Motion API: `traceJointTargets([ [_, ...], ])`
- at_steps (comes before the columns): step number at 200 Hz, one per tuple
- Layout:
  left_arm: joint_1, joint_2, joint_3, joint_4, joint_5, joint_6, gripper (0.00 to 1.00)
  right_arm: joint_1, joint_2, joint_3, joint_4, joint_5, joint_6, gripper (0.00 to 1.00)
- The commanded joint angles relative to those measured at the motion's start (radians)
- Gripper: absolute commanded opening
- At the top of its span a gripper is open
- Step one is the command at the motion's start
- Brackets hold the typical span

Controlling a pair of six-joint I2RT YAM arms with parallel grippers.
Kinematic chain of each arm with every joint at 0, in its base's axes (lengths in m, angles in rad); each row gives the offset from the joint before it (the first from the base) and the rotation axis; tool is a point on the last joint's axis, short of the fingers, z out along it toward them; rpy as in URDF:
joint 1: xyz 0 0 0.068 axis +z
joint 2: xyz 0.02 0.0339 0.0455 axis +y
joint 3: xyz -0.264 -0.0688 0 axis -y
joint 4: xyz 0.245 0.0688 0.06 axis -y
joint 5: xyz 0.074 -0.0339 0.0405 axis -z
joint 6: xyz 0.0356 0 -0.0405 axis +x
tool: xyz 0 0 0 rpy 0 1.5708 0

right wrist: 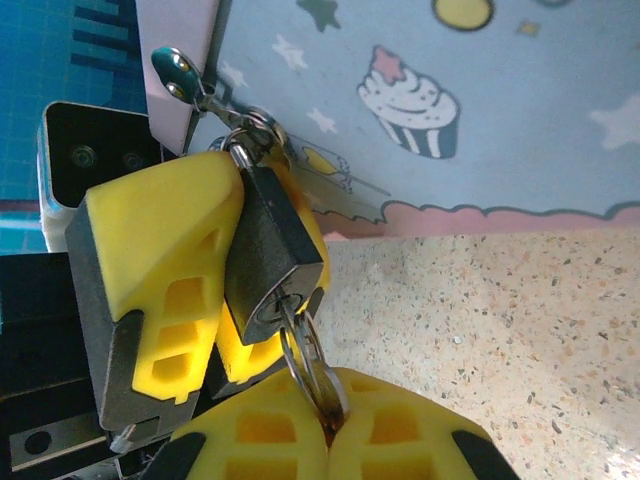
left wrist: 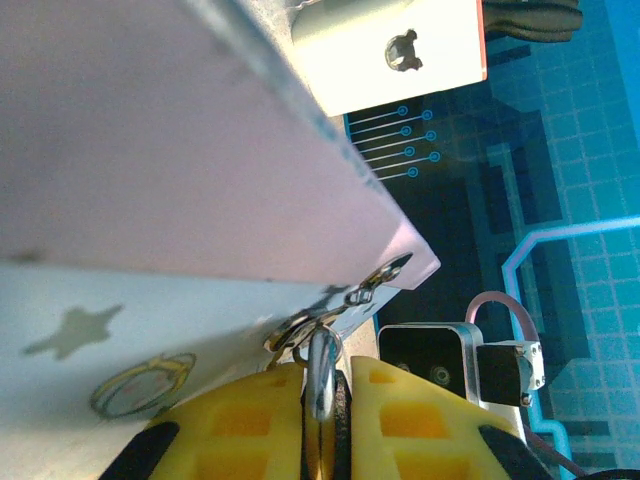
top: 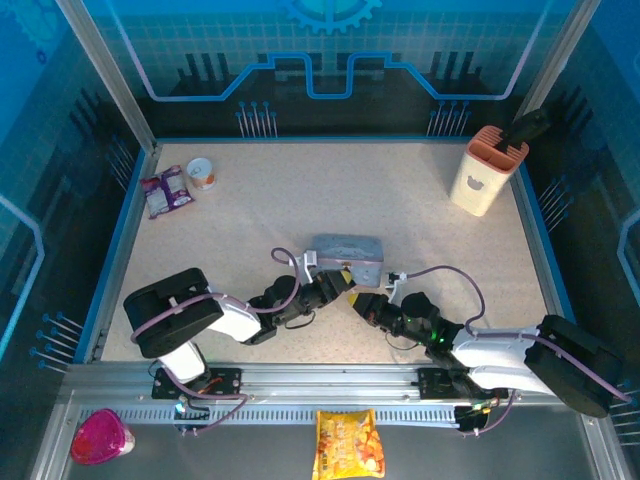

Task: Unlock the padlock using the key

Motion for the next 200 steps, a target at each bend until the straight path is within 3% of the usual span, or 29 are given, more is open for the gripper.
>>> traceJointTargets([
  [1,-0.102,0.024,0.022,0.088,0.283,0.038,0.00,-0.035,-0.046,0.061,0.136,0.026,-0.055,0.04],
  [41,-0.103,0.028,0.020,0.079,0.256,0.029,0.00,-0.045,-0.098,0.061,0.053,0.029,-0.080,0.10],
  [111,-0.160,-0.005,0.133,-0.125,0.327,0.088,0.00,-0.105,-0.193,0.075,-0.034,-0.014,-0.098,0.08],
  [166,-0.165,0.023,0.150,-0.129,0.345,0.074,0.00,-0.154,-0.283,0.096,-0.146,-0.044,-0.125,0.08],
  [200,-0.138,-0.004,0.098,-0.127,0.264,0.048,0.00,-0.158,-0.294,0.067,-0.147,-0.040,-0.109,0.18],
])
